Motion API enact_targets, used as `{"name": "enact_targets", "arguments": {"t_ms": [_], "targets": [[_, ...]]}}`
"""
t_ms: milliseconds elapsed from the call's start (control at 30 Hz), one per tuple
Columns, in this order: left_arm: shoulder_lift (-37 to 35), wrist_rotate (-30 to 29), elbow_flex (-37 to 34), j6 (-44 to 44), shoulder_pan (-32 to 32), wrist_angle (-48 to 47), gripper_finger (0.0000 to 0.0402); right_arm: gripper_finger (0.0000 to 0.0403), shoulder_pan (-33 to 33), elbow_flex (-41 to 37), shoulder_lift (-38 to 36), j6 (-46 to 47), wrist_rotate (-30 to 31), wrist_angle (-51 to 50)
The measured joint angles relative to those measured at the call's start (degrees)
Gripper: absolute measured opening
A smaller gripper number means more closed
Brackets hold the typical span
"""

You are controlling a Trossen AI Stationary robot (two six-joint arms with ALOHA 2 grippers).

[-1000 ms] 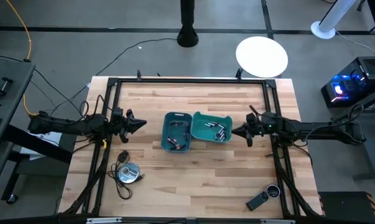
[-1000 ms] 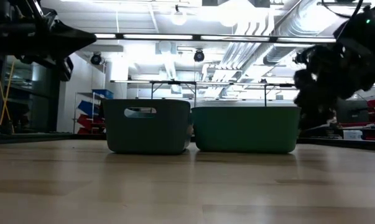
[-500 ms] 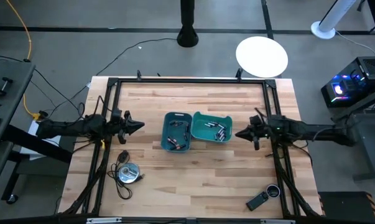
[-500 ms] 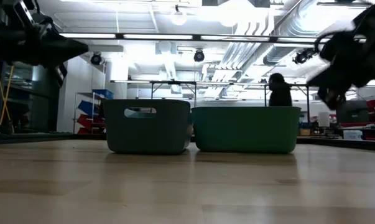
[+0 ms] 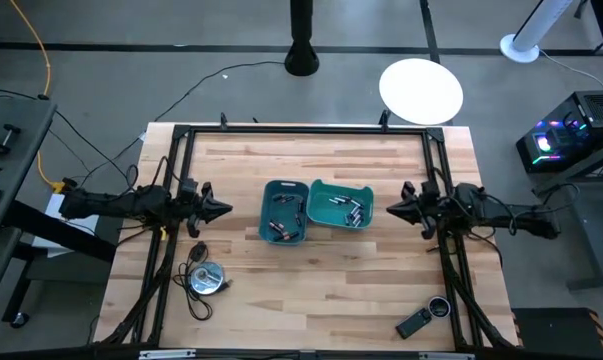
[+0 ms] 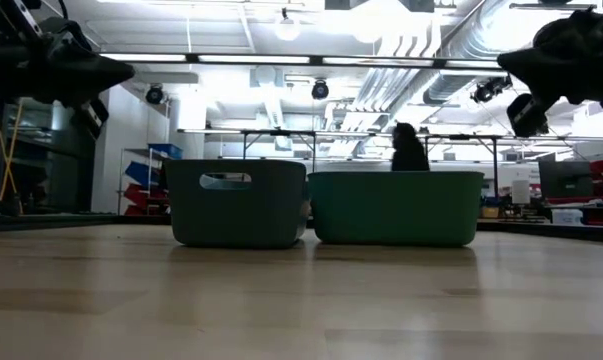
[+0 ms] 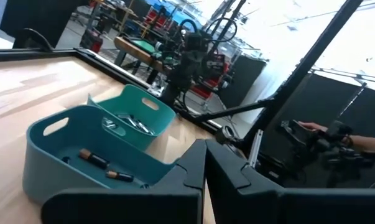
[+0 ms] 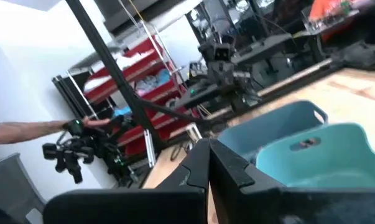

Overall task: Sort batteries
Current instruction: Return to Home Position

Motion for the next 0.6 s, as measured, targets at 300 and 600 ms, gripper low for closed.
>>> {"name": "enact_targets", "arguments": {"t_ms": [300,600], "targets": [[0.0,0.0,0.0,0.0,0.2,0.0,0.0000,0.0000,0.0,0.0,0.8,0.0,0.0,-4.2],[0.1,-0.1,0.0,0.0,0.2,0.0,0.0000,0.0000,0.0,0.0,0.8,0.0,0.0,-4.2]]}}
